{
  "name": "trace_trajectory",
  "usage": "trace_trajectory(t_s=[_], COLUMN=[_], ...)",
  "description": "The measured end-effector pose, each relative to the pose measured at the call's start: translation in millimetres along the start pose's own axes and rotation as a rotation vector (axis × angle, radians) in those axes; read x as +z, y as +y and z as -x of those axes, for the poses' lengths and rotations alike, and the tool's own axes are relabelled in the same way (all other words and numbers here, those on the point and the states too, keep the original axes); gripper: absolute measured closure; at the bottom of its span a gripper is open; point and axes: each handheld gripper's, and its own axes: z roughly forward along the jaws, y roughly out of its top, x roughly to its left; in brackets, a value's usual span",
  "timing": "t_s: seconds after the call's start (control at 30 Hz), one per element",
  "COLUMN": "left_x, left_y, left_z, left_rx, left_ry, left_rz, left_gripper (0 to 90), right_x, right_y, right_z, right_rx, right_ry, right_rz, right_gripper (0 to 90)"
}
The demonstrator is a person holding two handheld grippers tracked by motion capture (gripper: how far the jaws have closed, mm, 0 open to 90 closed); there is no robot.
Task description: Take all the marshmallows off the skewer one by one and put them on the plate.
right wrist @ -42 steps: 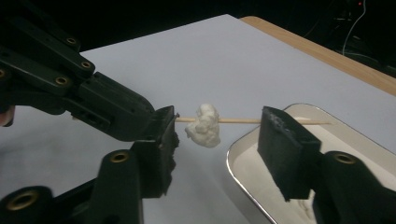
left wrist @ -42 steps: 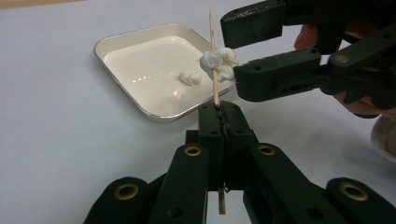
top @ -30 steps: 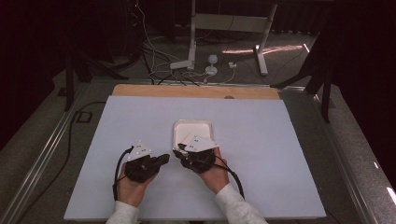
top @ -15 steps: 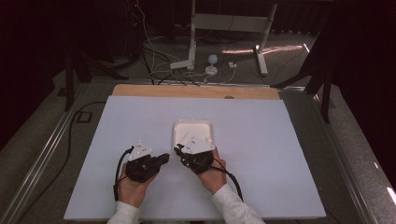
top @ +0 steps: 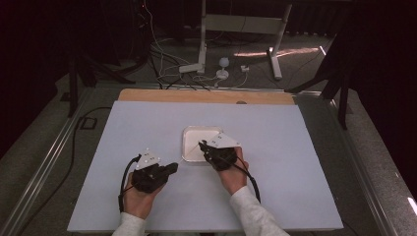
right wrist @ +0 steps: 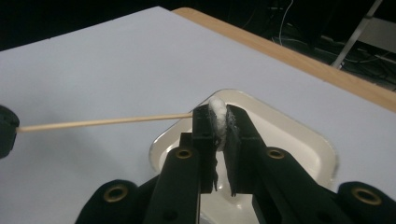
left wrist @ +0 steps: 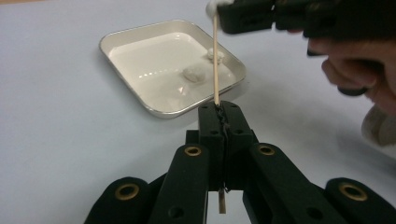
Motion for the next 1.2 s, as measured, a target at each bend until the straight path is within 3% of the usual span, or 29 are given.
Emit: trace_trajectory(t_s=[0.27,0.5,0.8,1.2], left_x=[-2.3,-2.4,-4.8,-10.7], left_y=[-1.2,-0.8,0.2,10.3], left_z=[-4.9,-4.5,-4.0,-2.8], left_rx=[-0.010,-0.008,-0.014,-0.012], left_ry=[0.013,0.012,0.011,0.019], left_rz=[0.005,0.010,0.031,0.063], left_gripper=[90.0,90.0,90.0,89.9], right_x=[-3.6,-4.3,0.9,4.3], right_y=[1.2,2.0,-1.8,-8.3], right_z=[18.4,24.0,29.9,39.3], right_rx=[0.023,0.002,-0.017,-0.002], right_ry=[-0.026,-0.015,0.002,0.014], right_rz=[-0.005,-0.015,-0.067,-0.110], right_gripper=[83.2,82.5,81.1,80.4])
